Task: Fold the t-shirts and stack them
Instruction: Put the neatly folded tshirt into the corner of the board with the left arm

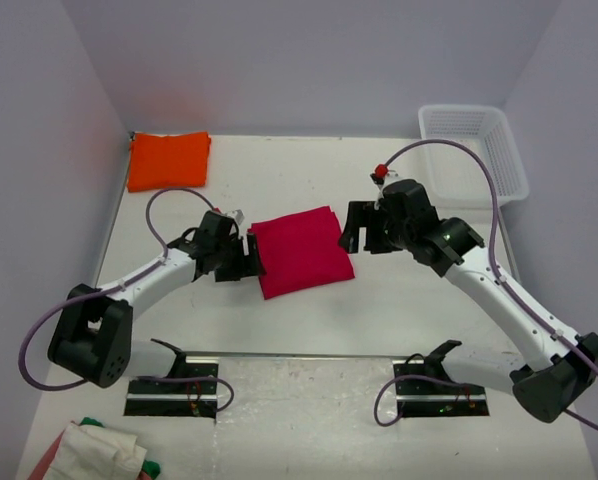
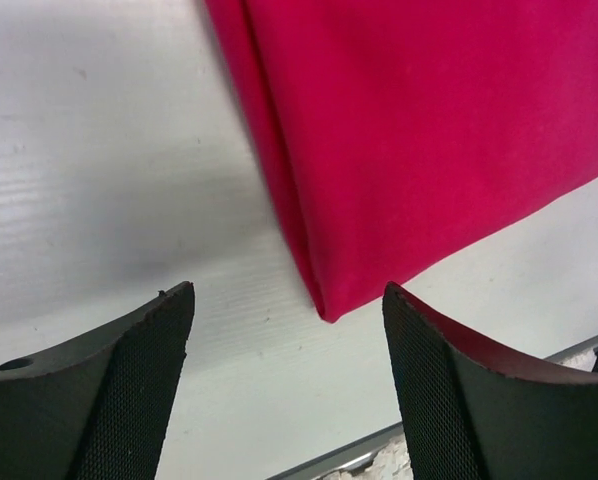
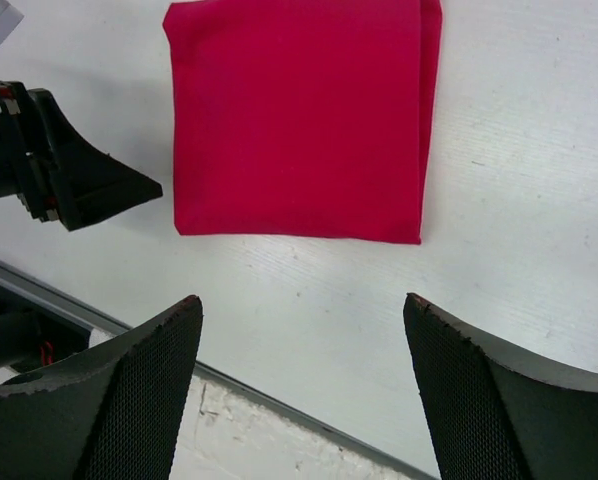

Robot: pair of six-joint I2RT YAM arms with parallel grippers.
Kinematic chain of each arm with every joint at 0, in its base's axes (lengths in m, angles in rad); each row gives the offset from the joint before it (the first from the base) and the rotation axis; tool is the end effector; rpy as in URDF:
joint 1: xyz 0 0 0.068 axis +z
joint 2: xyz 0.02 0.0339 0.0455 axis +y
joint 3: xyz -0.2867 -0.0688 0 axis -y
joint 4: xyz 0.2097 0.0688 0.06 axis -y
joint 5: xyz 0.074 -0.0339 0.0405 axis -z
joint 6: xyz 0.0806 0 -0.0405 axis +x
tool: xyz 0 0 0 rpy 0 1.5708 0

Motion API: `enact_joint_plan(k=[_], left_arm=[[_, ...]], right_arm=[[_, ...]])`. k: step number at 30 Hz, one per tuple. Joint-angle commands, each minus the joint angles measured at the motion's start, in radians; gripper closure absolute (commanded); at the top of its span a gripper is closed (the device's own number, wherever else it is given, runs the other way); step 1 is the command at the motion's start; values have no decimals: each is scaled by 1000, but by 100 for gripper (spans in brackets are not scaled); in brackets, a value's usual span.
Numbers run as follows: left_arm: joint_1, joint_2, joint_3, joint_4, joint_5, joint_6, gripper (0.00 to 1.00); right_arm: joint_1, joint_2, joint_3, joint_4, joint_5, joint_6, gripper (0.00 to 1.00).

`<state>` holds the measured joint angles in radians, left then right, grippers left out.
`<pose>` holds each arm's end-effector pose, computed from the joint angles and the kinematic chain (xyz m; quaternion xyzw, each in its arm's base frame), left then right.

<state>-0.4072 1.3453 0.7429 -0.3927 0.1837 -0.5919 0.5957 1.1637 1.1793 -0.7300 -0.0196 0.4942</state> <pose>0.2202 -0.1110 0.1950 -0.0621 0.9531 -0.2126 0.2060 0.1912 0.1315 0.3388 -0.0502 0.9083 0.2229 0.3504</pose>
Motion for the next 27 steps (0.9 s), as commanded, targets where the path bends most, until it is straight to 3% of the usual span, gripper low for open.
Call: enact_joint_plan(k=[1, 10, 27], left_arm=[[21, -2, -48, 113, 85, -22, 23], [51, 41, -149, 311, 103, -58, 20], [90, 137, -88, 290, 43, -66, 21]], right_arm=[[3, -48, -41, -31, -8, -32, 18], [-11, -156, -135, -28, 12, -48, 18], [-27, -190, -168, -26, 15, -54, 18]])
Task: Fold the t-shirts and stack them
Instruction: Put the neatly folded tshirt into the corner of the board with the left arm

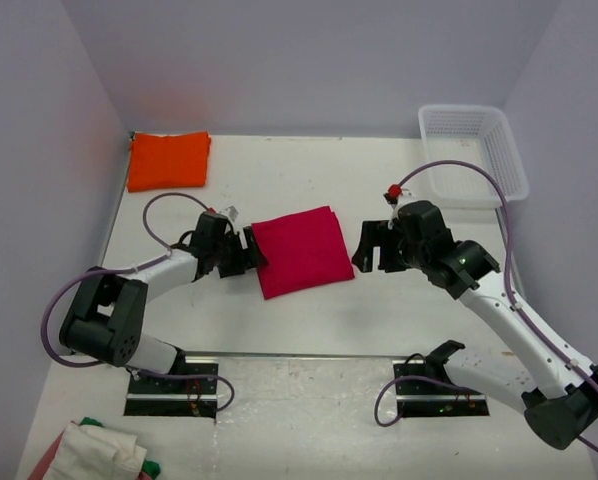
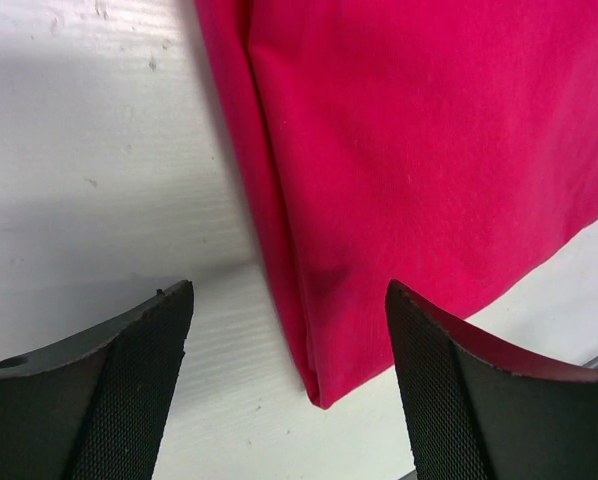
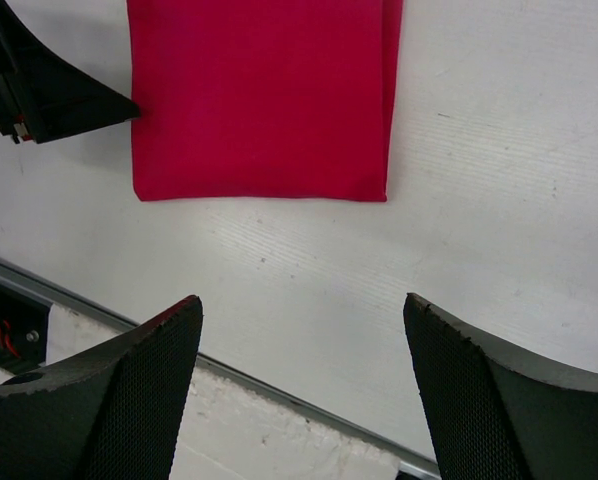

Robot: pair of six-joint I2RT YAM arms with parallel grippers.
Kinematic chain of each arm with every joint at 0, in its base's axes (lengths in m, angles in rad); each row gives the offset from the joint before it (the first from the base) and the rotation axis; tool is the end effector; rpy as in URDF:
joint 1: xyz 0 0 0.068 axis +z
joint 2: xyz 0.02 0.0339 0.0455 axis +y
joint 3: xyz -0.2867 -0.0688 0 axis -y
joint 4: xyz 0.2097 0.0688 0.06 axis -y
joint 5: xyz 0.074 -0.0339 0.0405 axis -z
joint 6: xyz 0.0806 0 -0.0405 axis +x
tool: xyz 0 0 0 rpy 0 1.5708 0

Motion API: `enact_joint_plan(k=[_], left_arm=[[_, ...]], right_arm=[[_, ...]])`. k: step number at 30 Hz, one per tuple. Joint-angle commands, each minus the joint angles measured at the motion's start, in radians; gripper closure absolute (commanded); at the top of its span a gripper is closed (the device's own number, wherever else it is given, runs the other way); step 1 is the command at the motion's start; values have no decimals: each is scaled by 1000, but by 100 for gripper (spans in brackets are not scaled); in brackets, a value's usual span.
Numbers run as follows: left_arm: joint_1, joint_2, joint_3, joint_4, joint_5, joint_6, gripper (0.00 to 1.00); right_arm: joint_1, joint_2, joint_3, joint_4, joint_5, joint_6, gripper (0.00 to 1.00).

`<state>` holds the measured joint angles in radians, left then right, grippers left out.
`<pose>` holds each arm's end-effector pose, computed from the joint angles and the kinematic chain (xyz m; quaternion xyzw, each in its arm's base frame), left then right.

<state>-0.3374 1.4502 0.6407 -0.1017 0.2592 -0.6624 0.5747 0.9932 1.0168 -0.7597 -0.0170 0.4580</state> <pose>0.2448 -0.1078 0.1677 -0.1105 0.9326 -0.2612 0.2232 0.1556 0.1024 0.3148 -0.0567 0.9124 0.2069 0.3486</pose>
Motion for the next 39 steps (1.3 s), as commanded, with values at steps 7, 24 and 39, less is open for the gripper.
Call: enact_joint_plan(k=[7, 24, 39], left_arm=[[63, 67, -59, 144, 84, -29, 22], [112, 93, -150, 235, 152, -32, 23], [-67, 434, -109, 528, 115, -218, 27]], right_arm=[[-10, -36, -15, 3, 15, -22, 18], [-44, -82, -40, 2, 11, -31, 18], [-52, -125, 3, -24, -9, -16, 18]])
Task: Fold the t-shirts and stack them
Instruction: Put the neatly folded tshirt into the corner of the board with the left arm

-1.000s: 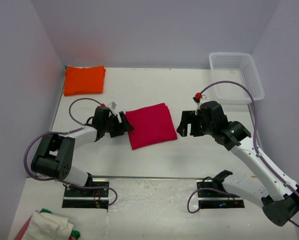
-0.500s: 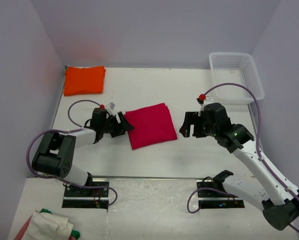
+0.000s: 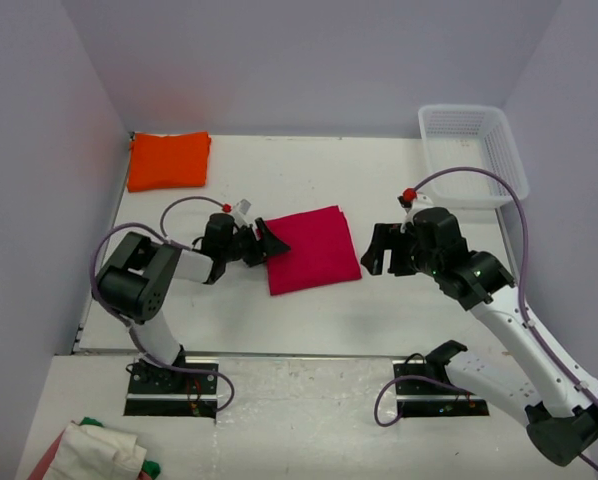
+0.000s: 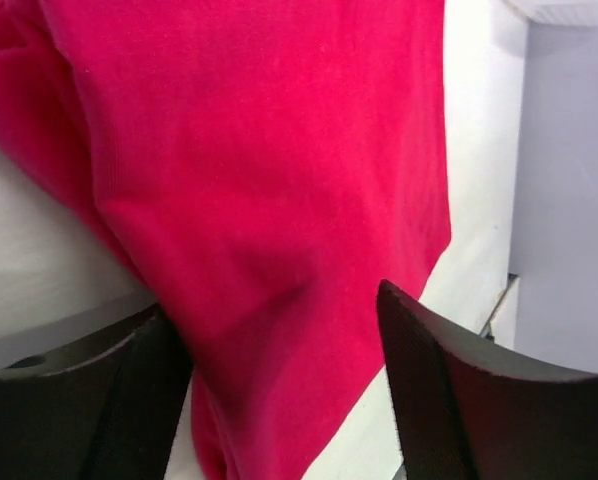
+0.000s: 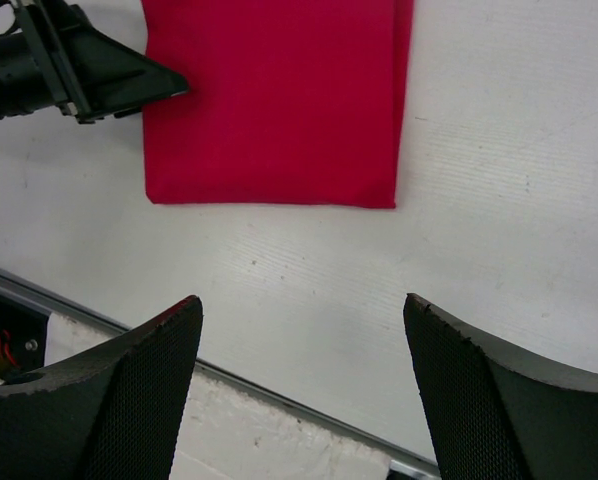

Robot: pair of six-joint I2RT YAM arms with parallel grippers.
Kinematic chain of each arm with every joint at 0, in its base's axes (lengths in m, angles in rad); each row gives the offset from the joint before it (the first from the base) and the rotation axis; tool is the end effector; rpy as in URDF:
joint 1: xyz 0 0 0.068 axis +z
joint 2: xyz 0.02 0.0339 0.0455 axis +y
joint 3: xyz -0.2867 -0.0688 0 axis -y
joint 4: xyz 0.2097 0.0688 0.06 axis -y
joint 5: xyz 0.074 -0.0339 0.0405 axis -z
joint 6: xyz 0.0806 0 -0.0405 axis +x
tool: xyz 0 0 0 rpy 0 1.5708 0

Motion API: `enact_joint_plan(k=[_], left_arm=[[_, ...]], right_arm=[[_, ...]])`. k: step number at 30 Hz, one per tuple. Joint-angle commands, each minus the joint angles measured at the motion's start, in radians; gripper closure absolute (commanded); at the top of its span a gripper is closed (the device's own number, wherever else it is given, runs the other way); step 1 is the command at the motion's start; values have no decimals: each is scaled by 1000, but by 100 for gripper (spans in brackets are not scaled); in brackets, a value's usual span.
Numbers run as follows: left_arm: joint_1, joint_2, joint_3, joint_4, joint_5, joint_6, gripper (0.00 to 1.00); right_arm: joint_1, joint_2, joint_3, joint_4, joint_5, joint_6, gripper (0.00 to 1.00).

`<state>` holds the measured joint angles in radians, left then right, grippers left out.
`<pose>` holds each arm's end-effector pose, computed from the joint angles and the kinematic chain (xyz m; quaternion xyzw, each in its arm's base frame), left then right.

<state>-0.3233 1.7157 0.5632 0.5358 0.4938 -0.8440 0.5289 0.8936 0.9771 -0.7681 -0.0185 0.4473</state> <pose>0.2910 -0.1378 0.1461 -0.1133 0.8613 -0.4265 0.2519 0.1409 0.0841 0.3165 -0.0408 0.9025 0.2084 0.3747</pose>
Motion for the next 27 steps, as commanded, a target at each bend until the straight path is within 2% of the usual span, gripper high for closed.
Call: enact_joint_plan(k=[1, 3, 4, 5, 7, 10, 12, 15, 17, 18, 19, 20, 21, 23, 24, 27], left_arm=[[-94, 192, -20, -88, -118, -74, 30], [-121, 257, 1, -30, -110, -107, 45], [-128, 272, 30, -30, -119, -115, 83], [-135, 301, 44, -33, -129, -116, 98], [-134, 320, 88, -43, -112, -99, 100], [-134, 283, 147, -140, -168, -38, 100], [-134, 231, 187, -258, -227, 31, 100], [-134, 156, 326, -443, -277, 135, 100], [-134, 102, 403, -644, -360, 175, 100], [-134, 81, 435, -680, -382, 233, 100], [-134, 65, 495, -709, -397, 265, 100], [-128, 55, 548, -841, -467, 287, 100], [-126, 58, 646, -894, -494, 339, 100], [-117, 79, 737, -1021, -576, 405, 100], [-109, 91, 830, -1066, -598, 454, 100], [-80, 119, 967, -1163, -681, 545, 100]], right_arm=[[-6, -31, 51, -19, -9, -5, 18], [-6, -47, 61, -36, -5, -2, 18], [-7, -51, 63, -39, -6, -4, 18], [-9, -54, 64, -48, -9, -4, 18], [-10, -62, 61, -59, -8, -1, 18], [-9, -82, 48, -59, -15, 7, 18], [-9, -85, 38, -59, -32, 7, 18], [-10, -82, 18, -53, -49, 4, 18], [-9, -82, 3, -34, -61, -1, 18], [-9, -81, -3, -31, -69, -2, 18], [-9, -76, -5, -30, -72, -4, 18], [-7, -68, -2, -28, -74, -5, 19], [-9, -65, -2, -27, -84, -7, 20], [-6, -56, 0, -22, -115, -9, 20], [-7, -51, -6, -19, -118, -9, 21], [-3, -38, -17, -8, -117, -16, 21]])
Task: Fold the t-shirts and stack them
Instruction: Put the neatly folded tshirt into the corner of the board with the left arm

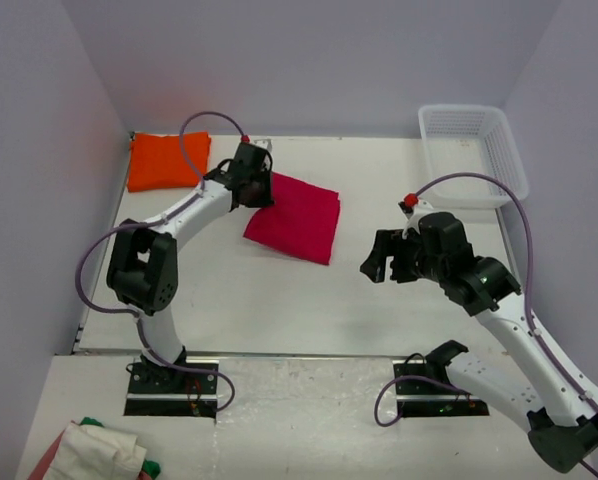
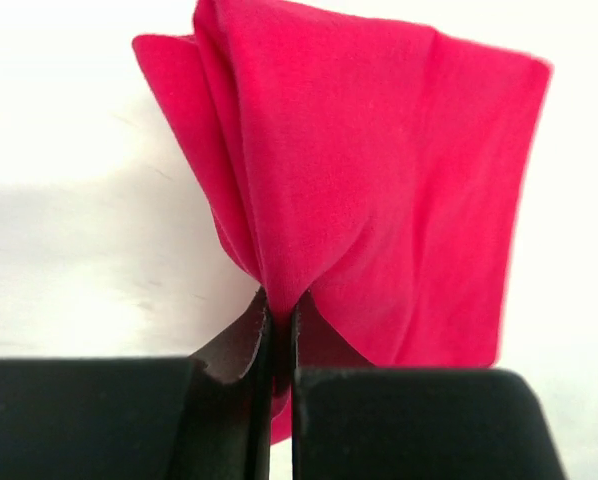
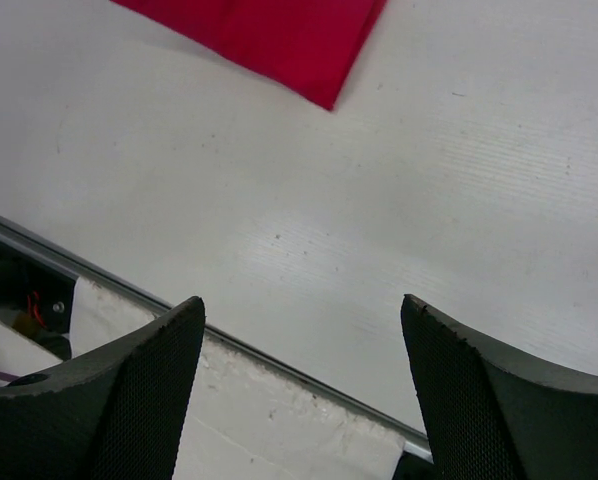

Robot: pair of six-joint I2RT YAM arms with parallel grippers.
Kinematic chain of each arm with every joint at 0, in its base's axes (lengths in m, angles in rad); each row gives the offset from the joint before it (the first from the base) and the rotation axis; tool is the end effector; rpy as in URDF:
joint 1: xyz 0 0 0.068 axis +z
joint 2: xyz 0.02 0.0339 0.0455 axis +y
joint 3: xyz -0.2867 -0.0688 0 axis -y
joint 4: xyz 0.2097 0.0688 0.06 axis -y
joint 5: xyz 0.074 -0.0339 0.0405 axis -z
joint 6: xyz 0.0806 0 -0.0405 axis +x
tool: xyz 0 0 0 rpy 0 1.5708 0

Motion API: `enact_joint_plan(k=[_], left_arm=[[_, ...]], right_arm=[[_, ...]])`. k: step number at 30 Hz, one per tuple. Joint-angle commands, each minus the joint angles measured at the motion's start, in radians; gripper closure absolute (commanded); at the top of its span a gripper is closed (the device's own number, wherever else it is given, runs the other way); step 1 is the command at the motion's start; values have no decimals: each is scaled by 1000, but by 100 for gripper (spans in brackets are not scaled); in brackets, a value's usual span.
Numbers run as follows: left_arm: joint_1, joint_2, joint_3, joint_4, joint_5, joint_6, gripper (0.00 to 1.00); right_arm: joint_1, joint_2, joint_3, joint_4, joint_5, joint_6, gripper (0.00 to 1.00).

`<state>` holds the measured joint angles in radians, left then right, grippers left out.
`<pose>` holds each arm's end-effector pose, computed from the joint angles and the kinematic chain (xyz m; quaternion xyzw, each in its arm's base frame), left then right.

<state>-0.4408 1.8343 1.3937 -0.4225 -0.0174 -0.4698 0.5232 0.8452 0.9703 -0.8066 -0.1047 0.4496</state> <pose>0.3718 -0.1738 0.2377 -0.0166 0.9379 -0.1450 0.3148 0.1258 0.0823 0.3166 -0.0557 0.9001 0.2426 0.3576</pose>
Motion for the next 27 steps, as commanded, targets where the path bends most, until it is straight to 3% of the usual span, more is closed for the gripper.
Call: enact_joint_plan(k=[1, 9, 19, 27], left_arm=[[56, 6, 158, -219, -179, 198, 100], [165, 109, 420, -288, -276, 430, 100], [203, 401, 867, -321, -360, 649, 100], [284, 461, 993, -269, -352, 717, 100]], right_arm=[[3, 12, -15, 33, -29, -22, 21], [6, -15, -79, 63, -73, -45, 21], [38, 43, -74, 61, -136, -43, 22], [54, 114, -78, 58, -116, -42, 22]])
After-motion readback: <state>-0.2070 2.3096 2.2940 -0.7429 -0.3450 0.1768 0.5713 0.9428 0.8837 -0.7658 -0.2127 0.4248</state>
